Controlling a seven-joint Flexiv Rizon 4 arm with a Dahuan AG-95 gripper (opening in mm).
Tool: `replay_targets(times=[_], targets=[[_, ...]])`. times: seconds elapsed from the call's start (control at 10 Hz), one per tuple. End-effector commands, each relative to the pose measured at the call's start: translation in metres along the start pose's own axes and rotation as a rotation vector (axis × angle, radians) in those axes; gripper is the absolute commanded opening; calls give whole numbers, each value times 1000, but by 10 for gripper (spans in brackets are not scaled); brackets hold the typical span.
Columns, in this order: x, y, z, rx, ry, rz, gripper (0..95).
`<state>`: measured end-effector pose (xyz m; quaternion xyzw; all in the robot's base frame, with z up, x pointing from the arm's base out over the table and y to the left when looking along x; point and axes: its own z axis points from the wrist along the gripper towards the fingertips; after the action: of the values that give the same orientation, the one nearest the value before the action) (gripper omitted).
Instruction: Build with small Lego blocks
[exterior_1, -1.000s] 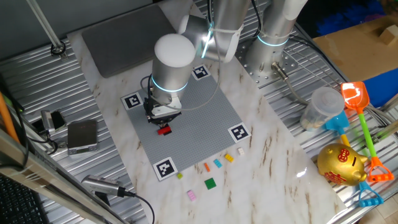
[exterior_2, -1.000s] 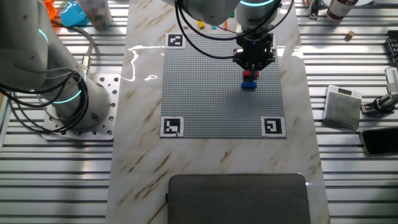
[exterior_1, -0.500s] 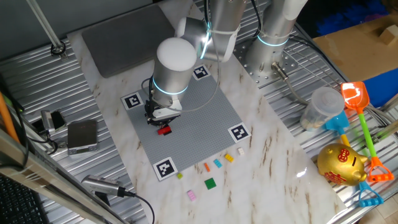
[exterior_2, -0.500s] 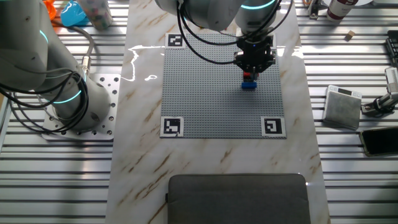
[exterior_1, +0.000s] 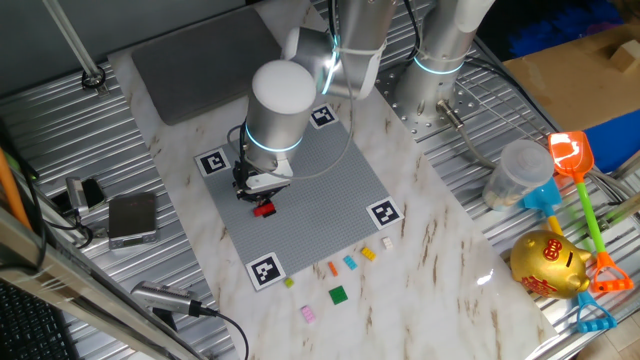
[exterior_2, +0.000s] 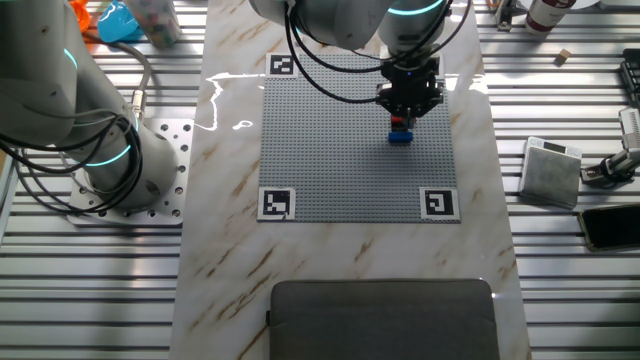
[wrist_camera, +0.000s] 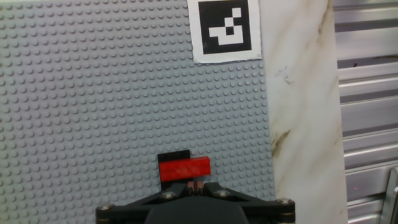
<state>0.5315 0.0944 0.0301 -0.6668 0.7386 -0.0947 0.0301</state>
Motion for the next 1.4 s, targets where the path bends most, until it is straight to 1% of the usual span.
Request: replay_targets(times=[0.1,0.8,1.4], targets=[[0,-1,2,9,3,-3,0],[-2,-6,3,14,2,-9,0],[-2,-7,5,17,2,-11,0]])
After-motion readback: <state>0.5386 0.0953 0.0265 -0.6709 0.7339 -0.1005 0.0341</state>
